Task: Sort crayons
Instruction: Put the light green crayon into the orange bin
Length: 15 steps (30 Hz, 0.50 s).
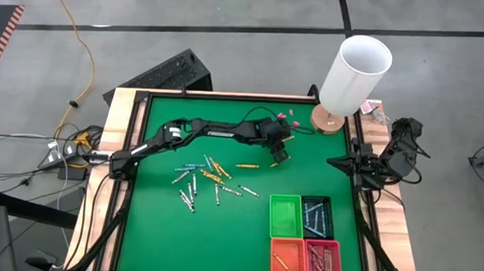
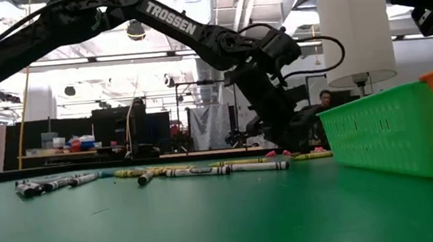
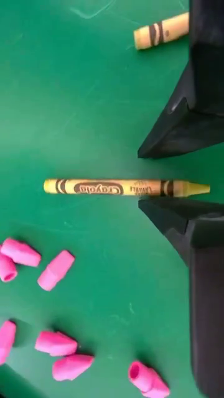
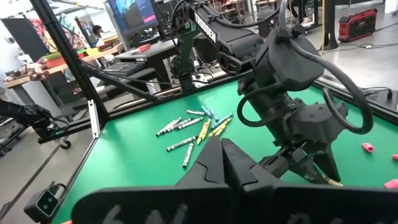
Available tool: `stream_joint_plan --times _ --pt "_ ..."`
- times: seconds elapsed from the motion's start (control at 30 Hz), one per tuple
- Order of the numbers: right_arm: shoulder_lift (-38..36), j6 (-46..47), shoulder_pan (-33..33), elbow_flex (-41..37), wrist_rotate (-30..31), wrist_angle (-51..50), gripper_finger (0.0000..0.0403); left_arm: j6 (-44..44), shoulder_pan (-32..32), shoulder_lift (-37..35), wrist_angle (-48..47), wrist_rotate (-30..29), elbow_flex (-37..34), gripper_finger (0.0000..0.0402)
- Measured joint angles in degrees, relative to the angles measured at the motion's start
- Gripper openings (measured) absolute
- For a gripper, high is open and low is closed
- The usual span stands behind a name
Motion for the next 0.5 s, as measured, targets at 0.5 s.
stream_joint_plan --times 0.5 --pt "0.00 0.01 0.00 0.00 0.01 0.00 0.0000 0.32 0.24 -0.34 -2.63 2.09 0.02 0.0004"
